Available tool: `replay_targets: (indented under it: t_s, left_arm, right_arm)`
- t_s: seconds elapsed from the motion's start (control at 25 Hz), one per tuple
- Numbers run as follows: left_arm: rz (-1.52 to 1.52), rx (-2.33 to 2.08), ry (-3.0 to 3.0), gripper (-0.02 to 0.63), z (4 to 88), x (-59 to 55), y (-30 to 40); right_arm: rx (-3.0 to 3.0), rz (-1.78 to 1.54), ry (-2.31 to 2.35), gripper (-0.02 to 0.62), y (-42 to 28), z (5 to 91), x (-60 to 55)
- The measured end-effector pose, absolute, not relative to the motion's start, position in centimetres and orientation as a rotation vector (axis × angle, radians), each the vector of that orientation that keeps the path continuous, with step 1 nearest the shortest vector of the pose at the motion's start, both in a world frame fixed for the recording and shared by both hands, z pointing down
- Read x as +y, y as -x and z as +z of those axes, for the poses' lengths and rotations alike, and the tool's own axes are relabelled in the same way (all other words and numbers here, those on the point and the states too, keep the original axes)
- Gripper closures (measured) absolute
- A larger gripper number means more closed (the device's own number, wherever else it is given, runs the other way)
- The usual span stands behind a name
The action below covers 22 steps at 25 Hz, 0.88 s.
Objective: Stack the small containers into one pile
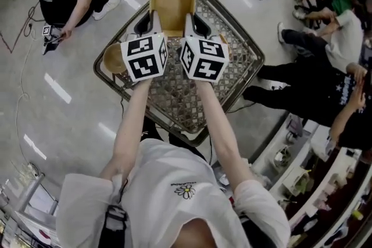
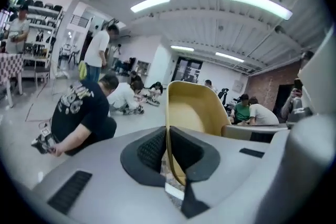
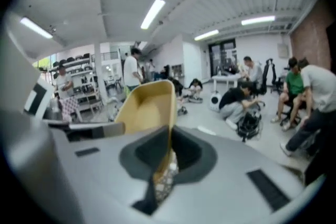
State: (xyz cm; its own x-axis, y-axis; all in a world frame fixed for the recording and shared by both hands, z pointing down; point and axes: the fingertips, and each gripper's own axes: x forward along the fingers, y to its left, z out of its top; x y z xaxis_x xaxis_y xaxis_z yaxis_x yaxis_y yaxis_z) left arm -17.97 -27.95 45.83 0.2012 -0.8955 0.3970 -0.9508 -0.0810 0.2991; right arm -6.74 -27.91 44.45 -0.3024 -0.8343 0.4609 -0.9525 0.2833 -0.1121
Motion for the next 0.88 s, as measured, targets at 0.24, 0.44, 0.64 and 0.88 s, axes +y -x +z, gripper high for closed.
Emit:
replay_targets:
  t_s: [0.24,0.44,0.64,0.88]
  left_arm:
    - [0.011,-1.854,-2.314,0.565,31.9,-25.6,15.6]
    - [0.0,-1.871,-2.556,0.565,24.0,-21.2,11.3]
    - [-0.055,-1.883,-2.707,0.565,19.6,-18.2,8.2]
    - [-0.072,-1.844,-2.769,0.565,18.6,-17.6,6.6]
  right_arm:
    - [-2.416,0.2,-1.876,0.551,4.4,31.4,-24.0]
    - [-2.511,0.094,-2.039,0.551,0.4,24.7,-18.8]
    - [-2.625,0.163,-2.173,0.552,-2.7,22.1,-16.0]
    - [-2.62,0.132,-2.246,0.552,-4.2,21.1,-15.0]
